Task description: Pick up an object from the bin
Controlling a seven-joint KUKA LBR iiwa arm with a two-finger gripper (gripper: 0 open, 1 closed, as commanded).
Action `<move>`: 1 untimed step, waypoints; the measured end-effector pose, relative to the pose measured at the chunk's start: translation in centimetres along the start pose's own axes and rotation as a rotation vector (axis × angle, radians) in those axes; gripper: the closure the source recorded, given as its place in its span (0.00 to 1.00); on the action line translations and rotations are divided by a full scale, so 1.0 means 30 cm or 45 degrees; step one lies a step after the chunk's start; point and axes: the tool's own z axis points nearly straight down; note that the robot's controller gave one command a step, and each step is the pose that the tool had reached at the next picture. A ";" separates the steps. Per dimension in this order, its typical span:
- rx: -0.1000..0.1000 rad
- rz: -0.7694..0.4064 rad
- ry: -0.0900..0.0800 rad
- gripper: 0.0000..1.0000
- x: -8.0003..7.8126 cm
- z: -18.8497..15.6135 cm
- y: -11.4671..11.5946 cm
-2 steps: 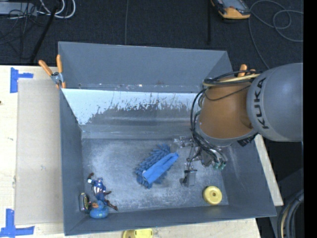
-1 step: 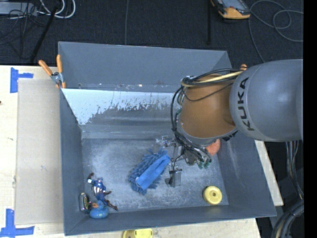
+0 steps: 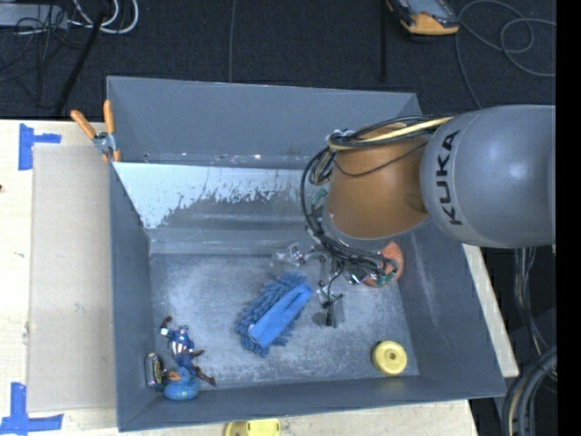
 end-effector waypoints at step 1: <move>-0.001 -0.063 0.002 0.00 0.003 0.202 0.043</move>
Offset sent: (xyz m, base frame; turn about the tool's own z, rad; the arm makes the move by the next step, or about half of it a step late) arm 0.0087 0.0174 -0.0628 -0.4712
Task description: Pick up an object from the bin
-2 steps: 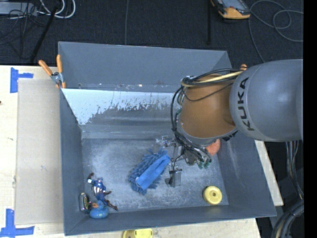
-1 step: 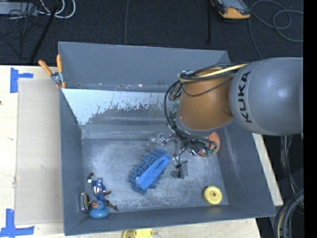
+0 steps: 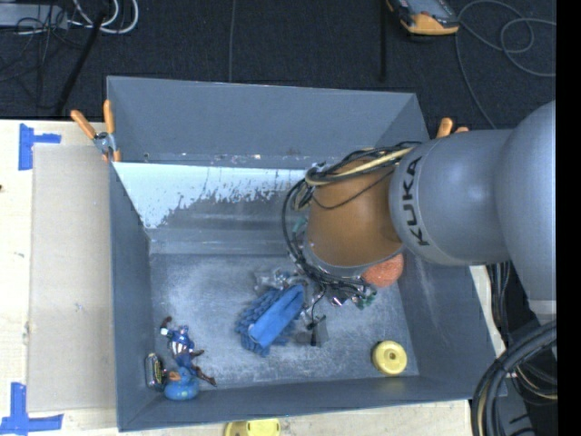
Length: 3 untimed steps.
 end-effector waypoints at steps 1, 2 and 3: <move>-0.001 -0.533 0.000 1.00 -0.059 0.009 -0.010; -0.001 -0.532 0.000 1.00 -0.059 0.009 -0.011; -0.005 -0.531 0.003 1.00 -0.055 -0.005 -0.008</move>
Offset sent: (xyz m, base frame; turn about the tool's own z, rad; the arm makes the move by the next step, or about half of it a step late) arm 0.0000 0.0000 0.0000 0.0000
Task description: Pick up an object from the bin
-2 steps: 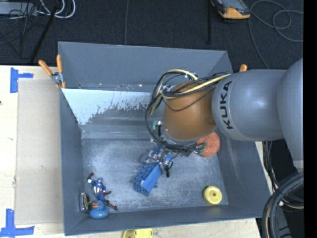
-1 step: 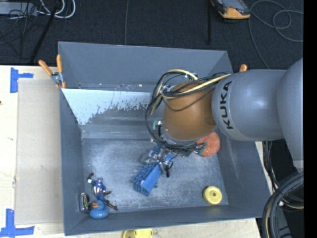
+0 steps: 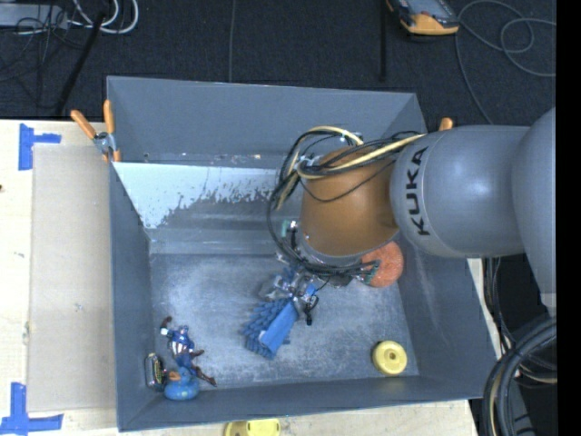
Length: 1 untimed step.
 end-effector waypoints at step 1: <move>-0.007 0.000 0.006 1.00 0.003 -0.061 0.006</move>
Offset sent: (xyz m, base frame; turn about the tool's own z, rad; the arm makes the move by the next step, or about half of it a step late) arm -0.0001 0.0001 0.1238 0.0000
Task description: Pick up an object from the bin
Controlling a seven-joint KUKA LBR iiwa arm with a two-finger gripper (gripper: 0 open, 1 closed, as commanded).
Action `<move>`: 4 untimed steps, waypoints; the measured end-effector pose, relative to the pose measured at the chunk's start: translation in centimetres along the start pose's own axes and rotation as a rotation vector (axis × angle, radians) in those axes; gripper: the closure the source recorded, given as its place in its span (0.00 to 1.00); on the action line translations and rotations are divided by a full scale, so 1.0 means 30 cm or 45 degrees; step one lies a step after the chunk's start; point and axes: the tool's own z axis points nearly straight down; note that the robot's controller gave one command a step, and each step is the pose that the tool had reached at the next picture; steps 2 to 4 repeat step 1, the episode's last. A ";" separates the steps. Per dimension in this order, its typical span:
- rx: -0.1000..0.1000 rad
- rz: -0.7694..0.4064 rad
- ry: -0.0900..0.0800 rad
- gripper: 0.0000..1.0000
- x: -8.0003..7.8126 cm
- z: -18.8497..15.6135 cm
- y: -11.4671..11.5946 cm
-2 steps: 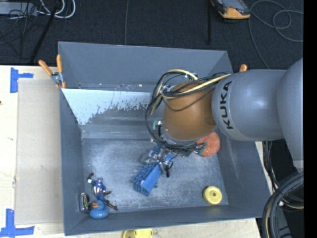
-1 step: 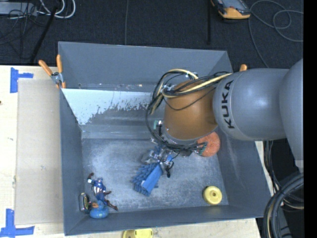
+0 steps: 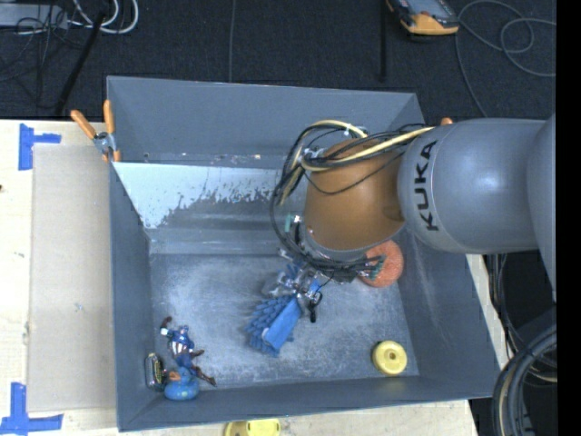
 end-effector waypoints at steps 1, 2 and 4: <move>0.003 0.001 -0.003 1.00 -0.001 -0.083 -0.001; 0.003 0.001 -0.003 1.00 -0.001 -0.083 -0.001; 0.003 0.001 -0.003 1.00 -0.001 -0.083 -0.001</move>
Offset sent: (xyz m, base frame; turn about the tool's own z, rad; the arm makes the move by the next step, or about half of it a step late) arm 0.0001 -0.0001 0.0219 0.0000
